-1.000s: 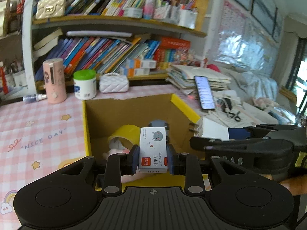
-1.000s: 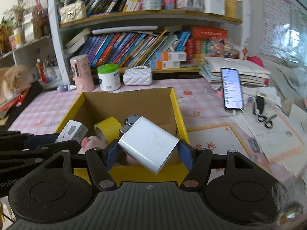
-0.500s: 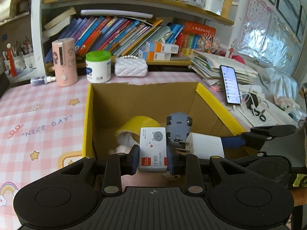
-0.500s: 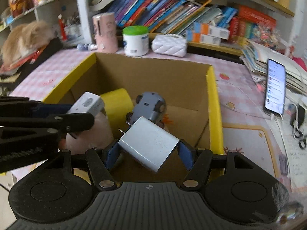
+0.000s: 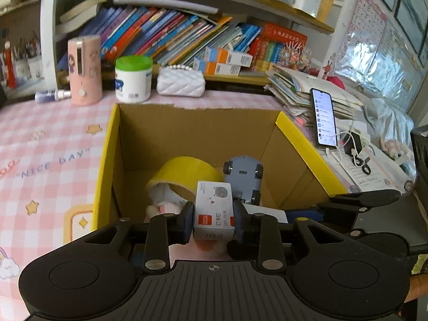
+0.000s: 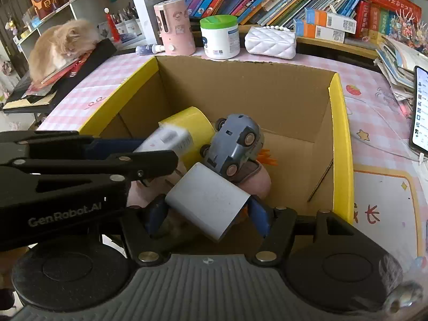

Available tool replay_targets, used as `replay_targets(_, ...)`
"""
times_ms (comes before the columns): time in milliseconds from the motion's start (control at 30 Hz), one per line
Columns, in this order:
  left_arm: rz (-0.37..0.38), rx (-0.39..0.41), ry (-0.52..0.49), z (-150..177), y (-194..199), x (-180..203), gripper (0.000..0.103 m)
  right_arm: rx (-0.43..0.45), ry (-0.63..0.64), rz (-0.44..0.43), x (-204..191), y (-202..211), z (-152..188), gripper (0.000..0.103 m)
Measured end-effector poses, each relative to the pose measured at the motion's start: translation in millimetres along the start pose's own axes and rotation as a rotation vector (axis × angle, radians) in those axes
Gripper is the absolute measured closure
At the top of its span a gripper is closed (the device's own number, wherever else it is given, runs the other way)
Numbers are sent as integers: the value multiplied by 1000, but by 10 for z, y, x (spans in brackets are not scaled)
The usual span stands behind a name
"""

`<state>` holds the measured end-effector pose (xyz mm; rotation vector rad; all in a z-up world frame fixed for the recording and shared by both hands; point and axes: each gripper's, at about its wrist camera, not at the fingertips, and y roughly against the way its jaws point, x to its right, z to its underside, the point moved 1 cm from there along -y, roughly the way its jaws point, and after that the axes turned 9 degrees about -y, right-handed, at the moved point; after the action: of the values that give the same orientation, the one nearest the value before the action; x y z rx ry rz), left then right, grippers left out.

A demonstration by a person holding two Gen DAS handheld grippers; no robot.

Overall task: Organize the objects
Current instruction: 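Lower both tools into the box and open them to release the items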

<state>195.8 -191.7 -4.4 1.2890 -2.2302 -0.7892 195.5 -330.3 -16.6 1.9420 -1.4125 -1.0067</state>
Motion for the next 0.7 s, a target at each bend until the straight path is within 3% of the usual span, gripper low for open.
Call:
replay_targets(167, -14, 4, 9, 20, 10, 5, 70, 9, -4, -14, 7, 13, 18, 39)
replay_targets(233, -30, 6, 13, 25, 27, 11, 65, 16, -3, -15, 6, 21, 24, 39)
replay_targets(300, -28, 23, 20, 36, 81, 7, 48, 27, -4, -9, -4, 29, 37, 39)
replay_targets(400, -20, 65, 34, 49, 204, 16, 36, 46, -13, 13, -27, 54, 57, 39)
replay_targets(567, -11, 131, 27, 79, 450, 43, 26, 98, -35, 8, -99, 198, 93, 25)
replay_targets(700, -31, 173, 15, 149, 681, 58, 18, 147, -30, 57, -201, 326, 169, 24)
